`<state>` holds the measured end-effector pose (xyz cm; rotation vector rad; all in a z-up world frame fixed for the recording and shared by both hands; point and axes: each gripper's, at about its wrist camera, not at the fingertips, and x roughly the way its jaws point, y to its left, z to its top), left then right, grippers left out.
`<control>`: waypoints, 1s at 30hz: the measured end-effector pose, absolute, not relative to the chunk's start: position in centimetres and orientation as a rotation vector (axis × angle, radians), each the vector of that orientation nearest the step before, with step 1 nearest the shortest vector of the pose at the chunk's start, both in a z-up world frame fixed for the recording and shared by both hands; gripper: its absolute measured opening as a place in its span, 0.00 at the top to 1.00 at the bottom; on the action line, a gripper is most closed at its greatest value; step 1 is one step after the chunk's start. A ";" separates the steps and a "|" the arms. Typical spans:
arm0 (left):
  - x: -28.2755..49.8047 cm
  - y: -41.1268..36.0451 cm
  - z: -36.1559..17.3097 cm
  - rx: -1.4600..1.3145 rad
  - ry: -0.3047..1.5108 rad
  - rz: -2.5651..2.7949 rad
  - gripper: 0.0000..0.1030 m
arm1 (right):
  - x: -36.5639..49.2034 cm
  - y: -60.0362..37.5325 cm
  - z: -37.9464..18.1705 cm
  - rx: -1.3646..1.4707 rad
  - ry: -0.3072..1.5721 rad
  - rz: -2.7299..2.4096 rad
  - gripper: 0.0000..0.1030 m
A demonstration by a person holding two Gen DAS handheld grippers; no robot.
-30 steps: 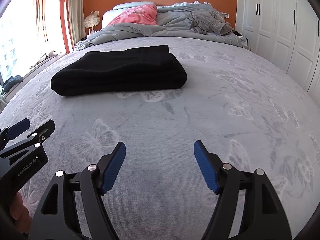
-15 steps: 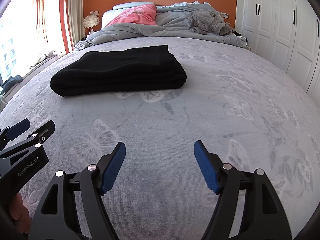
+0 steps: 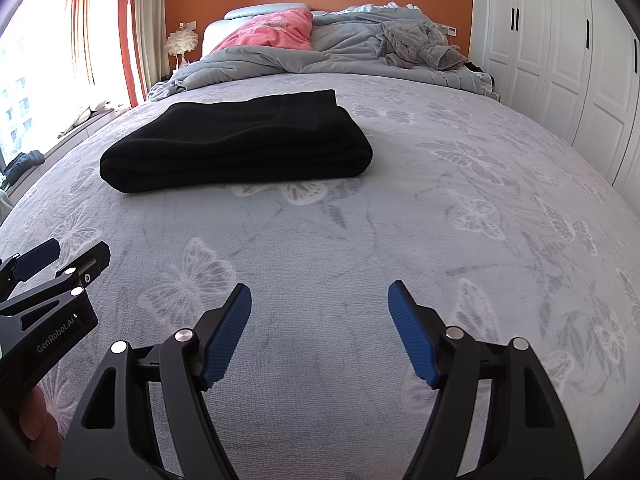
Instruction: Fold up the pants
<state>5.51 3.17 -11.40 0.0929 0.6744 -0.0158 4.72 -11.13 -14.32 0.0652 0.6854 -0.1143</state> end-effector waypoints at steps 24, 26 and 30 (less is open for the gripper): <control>6.3 3.4 -12.4 0.088 0.749 -0.023 0.34 | 5.1 -10.6 -15.0 0.052 0.739 -0.120 0.23; 6.3 3.5 -12.4 0.084 0.752 -0.020 0.34 | 5.1 -10.6 -15.0 0.052 0.738 -0.120 0.23; 6.2 3.5 -12.3 0.084 0.750 -0.019 0.34 | 5.1 -10.5 -14.8 0.053 0.732 -0.124 0.23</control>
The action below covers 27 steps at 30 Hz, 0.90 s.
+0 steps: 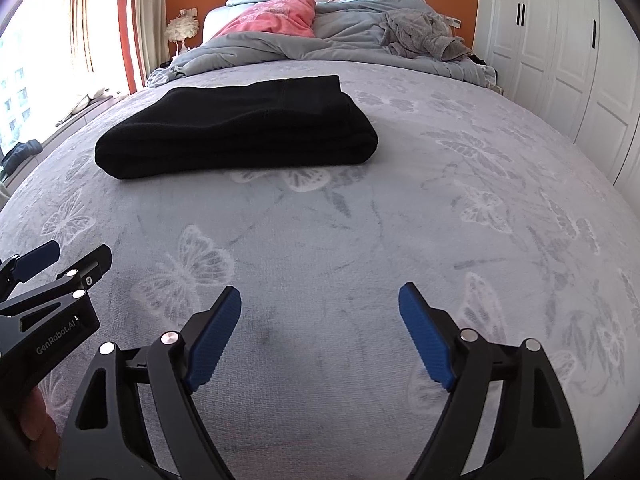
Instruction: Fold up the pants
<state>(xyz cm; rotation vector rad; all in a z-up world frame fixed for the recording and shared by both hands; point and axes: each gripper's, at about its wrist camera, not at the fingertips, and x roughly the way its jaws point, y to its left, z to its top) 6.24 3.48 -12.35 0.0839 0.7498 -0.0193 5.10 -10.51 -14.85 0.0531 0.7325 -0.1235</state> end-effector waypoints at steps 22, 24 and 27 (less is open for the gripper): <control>5.7 3.0 -11.7 0.110 0.703 -0.017 0.34 | 4.8 -10.2 -14.6 0.050 0.725 -0.128 0.23; 5.7 3.0 -11.7 0.110 0.703 -0.014 0.34 | 4.8 -10.1 -14.5 0.050 0.723 -0.130 0.23; 5.7 3.0 -11.8 0.111 0.704 -0.013 0.34 | 4.7 -10.1 -14.4 0.048 0.722 -0.130 0.23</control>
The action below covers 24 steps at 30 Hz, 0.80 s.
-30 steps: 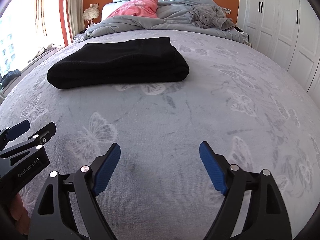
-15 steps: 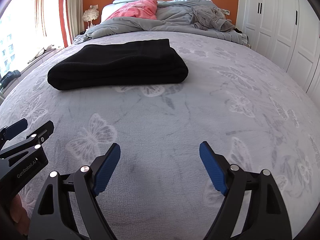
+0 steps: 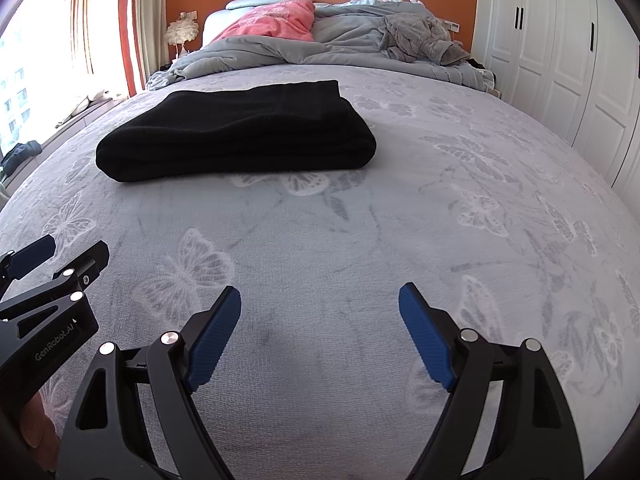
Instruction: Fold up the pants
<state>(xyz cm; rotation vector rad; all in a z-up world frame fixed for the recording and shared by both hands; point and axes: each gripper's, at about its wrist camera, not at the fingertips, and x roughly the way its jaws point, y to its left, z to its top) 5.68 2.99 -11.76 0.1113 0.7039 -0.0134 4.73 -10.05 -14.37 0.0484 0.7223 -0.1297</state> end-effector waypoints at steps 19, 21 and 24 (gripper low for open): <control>6.0 3.0 -12.1 0.131 0.709 -0.015 0.35 | 4.3 -8.2 -13.4 0.040 0.693 -0.101 0.23; 6.1 3.1 -12.1 0.128 0.711 -0.014 0.35 | 4.4 -8.3 -13.5 0.041 0.694 -0.100 0.23; 6.0 3.1 -12.0 0.124 0.708 -0.013 0.35 | 4.4 -8.4 -13.6 0.043 0.695 -0.101 0.23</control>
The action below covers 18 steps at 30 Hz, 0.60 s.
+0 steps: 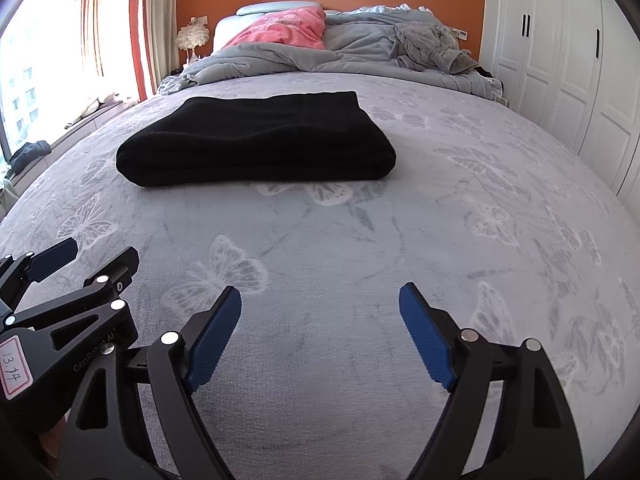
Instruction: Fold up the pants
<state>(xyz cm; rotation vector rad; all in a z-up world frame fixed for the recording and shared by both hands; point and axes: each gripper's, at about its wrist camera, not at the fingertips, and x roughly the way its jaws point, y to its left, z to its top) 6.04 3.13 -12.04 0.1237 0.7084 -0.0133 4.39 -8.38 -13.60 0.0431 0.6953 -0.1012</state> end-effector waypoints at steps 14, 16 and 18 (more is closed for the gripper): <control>5.8 3.3 -11.8 0.100 0.697 0.004 0.35 | 4.4 -8.3 -13.7 0.048 0.699 -0.103 0.23; 5.7 3.2 -11.8 0.104 0.694 0.007 0.35 | 4.4 -8.3 -13.7 0.049 0.699 -0.103 0.23; 5.6 3.0 -11.8 0.109 0.691 0.009 0.35 | 4.4 -8.4 -13.7 0.052 0.700 -0.103 0.23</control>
